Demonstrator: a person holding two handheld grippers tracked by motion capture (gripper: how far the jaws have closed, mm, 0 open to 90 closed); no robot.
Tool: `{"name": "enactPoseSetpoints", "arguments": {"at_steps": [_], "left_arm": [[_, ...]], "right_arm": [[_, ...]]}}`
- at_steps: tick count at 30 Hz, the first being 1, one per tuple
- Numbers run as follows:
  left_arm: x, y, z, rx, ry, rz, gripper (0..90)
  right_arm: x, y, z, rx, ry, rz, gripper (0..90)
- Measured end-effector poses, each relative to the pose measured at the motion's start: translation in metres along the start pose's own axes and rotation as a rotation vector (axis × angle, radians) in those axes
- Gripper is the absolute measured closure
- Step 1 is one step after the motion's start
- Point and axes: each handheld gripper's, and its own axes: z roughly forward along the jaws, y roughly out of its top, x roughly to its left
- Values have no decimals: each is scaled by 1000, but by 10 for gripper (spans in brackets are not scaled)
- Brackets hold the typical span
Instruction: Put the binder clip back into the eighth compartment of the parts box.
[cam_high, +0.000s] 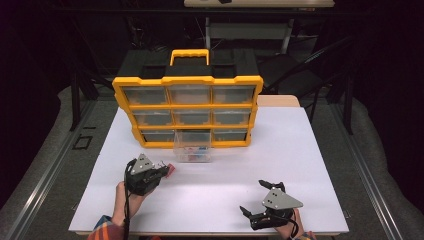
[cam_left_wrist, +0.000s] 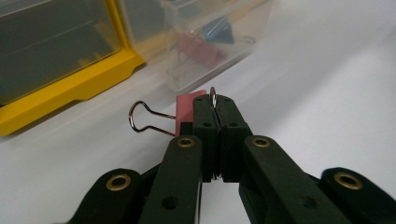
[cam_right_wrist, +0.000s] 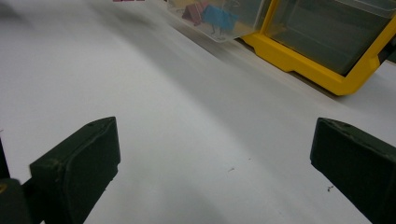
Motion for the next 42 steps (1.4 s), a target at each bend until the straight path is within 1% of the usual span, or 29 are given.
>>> {"name": "enactPoseSetpoints", "arguments": {"at_steps": [2,5,8,10,11,13,15,20,24,26,33,36,39,41,42], "left_arm": [[3,2,-1,2,12,-5,883],[7,7,-3,10,31,0,883],[12,10,-6,12,53,6,883],[16,14,-8,7,61,2,883],[18,17,-10,2,69,4,883],[22,25,-14,1,72,9,883],[25,33,-17,-2,82,21,883],[30,53,-25,-29,99,34,883],[29,69,-27,-51,110,58,883],[27,77,-28,-62,116,75,883],[21,100,-28,-107,110,108,883],[17,109,-25,-125,103,108,883],[13,118,-21,-137,92,121,883],[9,122,-18,-142,82,122,883],[7,124,-16,-140,78,132,883]], "right_arm": [[1,0,1,4,4,-6,9],[2,0,1,0,12,-11,9],[2,0,1,2,9,-7,9],[1,0,1,0,6,-6,9],[2,0,1,0,5,-3,9],[3,0,0,3,6,-7,10],[4,-1,0,8,8,-7,10],[3,-1,-2,8,-1,0,10],[1,-2,-2,6,-7,14,10],[1,-2,-2,7,-9,12,10],[0,-2,-4,6,-15,10,9],[-1,-3,-4,0,-21,16,9],[-3,-3,-5,-1,-35,27,9],[-4,-3,-6,-4,-42,34,9],[-4,-3,-7,-5,-44,35,9]]}}
